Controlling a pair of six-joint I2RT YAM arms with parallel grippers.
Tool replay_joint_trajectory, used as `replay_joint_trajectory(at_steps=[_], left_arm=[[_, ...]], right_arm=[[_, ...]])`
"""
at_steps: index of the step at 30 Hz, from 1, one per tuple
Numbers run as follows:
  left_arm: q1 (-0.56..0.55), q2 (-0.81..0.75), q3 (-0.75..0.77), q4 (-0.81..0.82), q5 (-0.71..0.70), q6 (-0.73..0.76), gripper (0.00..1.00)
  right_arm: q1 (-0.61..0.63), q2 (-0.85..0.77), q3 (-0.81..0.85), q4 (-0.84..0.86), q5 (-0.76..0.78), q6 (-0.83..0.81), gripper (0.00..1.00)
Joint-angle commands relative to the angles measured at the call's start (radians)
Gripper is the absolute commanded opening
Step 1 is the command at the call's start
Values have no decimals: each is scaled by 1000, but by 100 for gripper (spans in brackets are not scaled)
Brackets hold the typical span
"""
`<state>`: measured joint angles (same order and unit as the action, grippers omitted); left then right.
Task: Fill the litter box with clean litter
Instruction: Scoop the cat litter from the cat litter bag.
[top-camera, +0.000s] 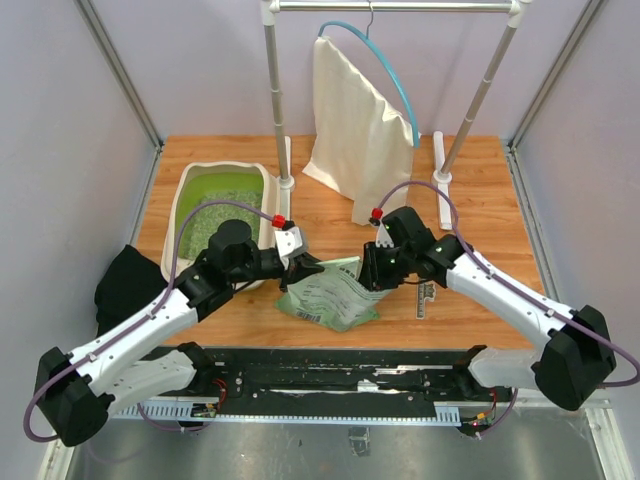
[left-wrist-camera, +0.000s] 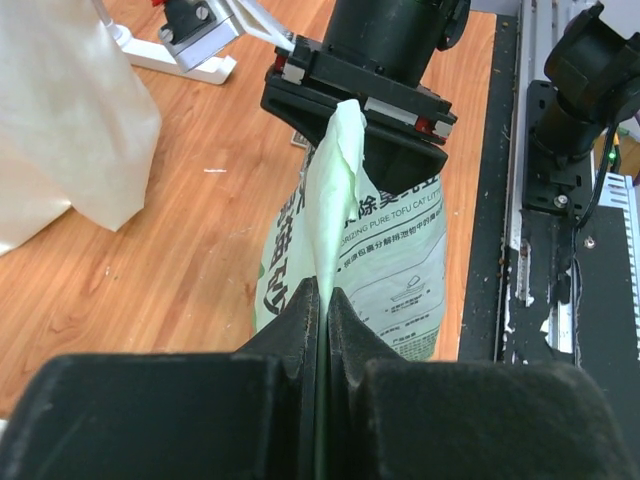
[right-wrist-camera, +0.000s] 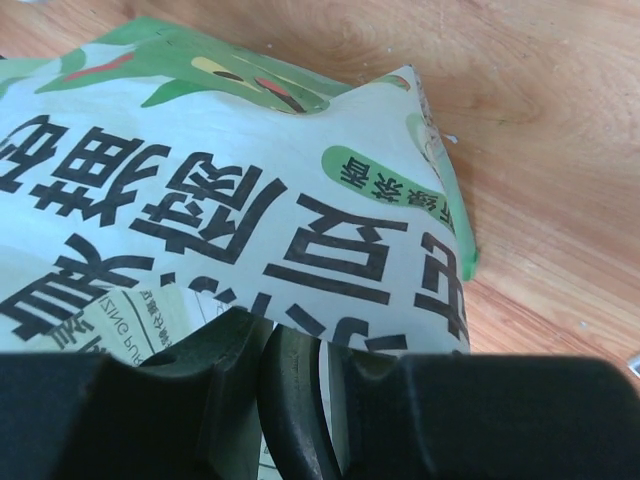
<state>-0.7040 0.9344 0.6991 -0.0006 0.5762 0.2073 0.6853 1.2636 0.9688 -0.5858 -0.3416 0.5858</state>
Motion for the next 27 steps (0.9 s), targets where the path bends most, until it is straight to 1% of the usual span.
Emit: replay_joint_trajectory(at_steps=[1, 8, 17, 21, 27], left_arm=[[-10, 9, -5, 64, 2, -26, 1], [-20, 5, 7, 60, -5, -36, 1], [-26, -4, 15, 54, -39, -46, 1], [-26, -19, 18, 47, -82, -42, 1], [-26, -53, 7, 36, -164, -29, 0]], right_arm=[[-60, -73, -98, 179, -102, 100, 1], [-115, -154, -272, 496, -228, 296, 1], [-174, -180, -367, 708, -356, 445, 1], [-203, -219, -398, 760, -380, 484, 1], [-250, -295, -412, 734, -389, 491, 1]])
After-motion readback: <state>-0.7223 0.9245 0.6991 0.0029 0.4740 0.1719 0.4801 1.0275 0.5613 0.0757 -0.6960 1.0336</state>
